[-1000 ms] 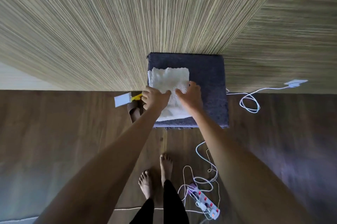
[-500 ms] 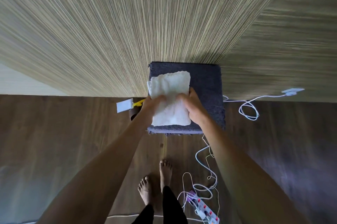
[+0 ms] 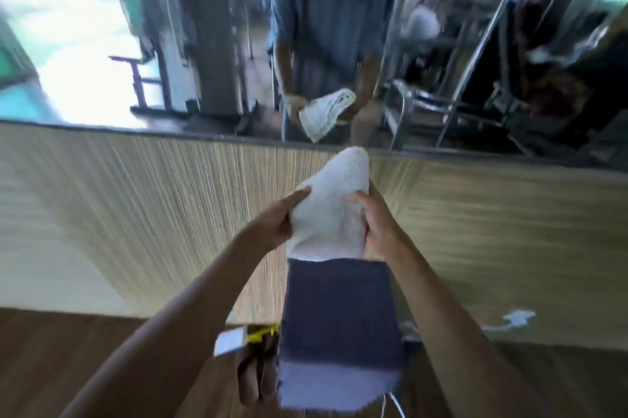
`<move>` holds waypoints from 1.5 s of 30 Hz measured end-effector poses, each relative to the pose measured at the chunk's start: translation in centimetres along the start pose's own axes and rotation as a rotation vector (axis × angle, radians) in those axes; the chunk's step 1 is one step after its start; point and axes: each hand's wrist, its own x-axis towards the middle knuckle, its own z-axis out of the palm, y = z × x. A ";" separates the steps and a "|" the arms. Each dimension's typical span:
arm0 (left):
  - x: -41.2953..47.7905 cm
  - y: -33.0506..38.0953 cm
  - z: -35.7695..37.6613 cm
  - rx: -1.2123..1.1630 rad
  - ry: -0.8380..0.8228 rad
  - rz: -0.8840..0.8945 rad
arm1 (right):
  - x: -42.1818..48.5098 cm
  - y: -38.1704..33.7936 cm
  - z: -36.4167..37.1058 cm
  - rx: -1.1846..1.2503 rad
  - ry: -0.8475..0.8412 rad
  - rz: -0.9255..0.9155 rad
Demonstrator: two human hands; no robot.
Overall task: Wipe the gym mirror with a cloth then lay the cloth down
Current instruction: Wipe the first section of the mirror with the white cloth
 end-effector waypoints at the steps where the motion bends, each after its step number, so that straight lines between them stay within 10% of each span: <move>1: -0.9 2.5 0.3 0.031 -0.014 0.065 | -0.1 -2.4 0.8 0.002 0.002 -0.042; 13: -15.4 20.1 -3.3 0.222 0.345 0.980 | -0.2 -16.9 16.7 0.128 -0.288 -0.386; 22: -25.9 18.8 -16.2 0.129 0.495 0.788 | -0.2 -13.4 33.8 0.006 -0.464 -0.401; 36: -39.6 24.5 -41.3 0.218 0.806 0.981 | -1.9 -9.4 63.3 -0.019 -0.604 -0.477; 45: -39.4 30.8 -54.8 0.462 1.070 0.966 | 2.5 -7.4 78.4 -0.119 -0.478 -0.633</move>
